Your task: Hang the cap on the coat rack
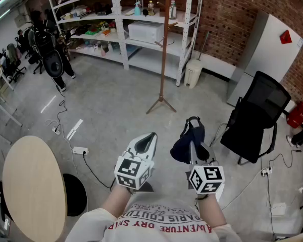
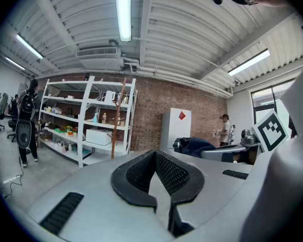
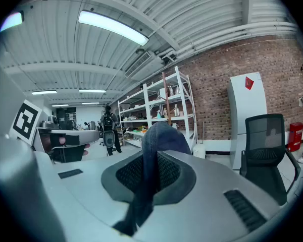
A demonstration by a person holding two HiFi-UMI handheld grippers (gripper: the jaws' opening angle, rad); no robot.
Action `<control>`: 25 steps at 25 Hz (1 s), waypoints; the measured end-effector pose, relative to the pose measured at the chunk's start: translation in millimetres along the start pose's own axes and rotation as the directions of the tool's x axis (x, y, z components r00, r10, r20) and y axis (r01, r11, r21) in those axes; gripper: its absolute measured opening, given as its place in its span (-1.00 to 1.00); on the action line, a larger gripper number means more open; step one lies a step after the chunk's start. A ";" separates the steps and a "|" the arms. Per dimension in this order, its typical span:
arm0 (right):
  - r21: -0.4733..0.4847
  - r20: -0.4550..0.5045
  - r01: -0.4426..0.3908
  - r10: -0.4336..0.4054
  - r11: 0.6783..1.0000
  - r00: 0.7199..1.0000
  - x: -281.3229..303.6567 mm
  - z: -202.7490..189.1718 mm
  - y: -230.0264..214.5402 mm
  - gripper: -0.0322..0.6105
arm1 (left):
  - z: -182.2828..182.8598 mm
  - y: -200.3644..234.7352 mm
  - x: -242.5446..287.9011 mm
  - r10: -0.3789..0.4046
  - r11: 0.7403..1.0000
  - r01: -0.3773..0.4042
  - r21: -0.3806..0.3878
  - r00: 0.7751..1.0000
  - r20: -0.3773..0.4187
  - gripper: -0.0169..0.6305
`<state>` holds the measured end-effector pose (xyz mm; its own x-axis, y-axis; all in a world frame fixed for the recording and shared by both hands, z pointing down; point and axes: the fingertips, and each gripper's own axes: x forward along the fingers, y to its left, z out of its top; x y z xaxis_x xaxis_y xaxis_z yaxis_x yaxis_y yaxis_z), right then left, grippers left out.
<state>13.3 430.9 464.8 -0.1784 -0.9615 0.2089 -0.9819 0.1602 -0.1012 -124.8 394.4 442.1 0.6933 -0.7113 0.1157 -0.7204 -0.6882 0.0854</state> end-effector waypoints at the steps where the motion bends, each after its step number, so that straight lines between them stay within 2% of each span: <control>1: -0.001 0.000 0.000 0.000 1.000 1.000 0.7 0.2 -0.5 -0.83 | 0.5 0.0 1.0 -0.001 1.000 0.001 0.002 1.000 0.001 -0.93; 11: -0.006 -0.005 -0.011 0.011 1.000 1.000 -0.3 6.2 1.6 -0.83 | 8.0 -2.7 1.4 -0.008 1.000 0.008 0.008 1.000 0.004 -0.93; 20: 0.024 -0.021 -0.010 0.010 1.000 1.000 -4.4 -4.8 -7.8 -0.83 | -6.3 -9.7 11.1 -0.022 1.000 0.022 -0.002 1.000 -0.022 -0.93; 25: 0.031 -0.023 -0.005 0.006 1.000 1.000 15.9 -8.9 -17.1 -0.83 | -14.2 8.6 24.6 -0.006 1.000 0.006 -0.004 0.999 -0.036 -0.93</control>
<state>26.7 414.9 478.5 -0.1858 -0.9552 0.2304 -0.9785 0.1585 -0.1320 -114.2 373.0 459.7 0.6963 -0.7016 0.1510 -0.7165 -0.6917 0.0902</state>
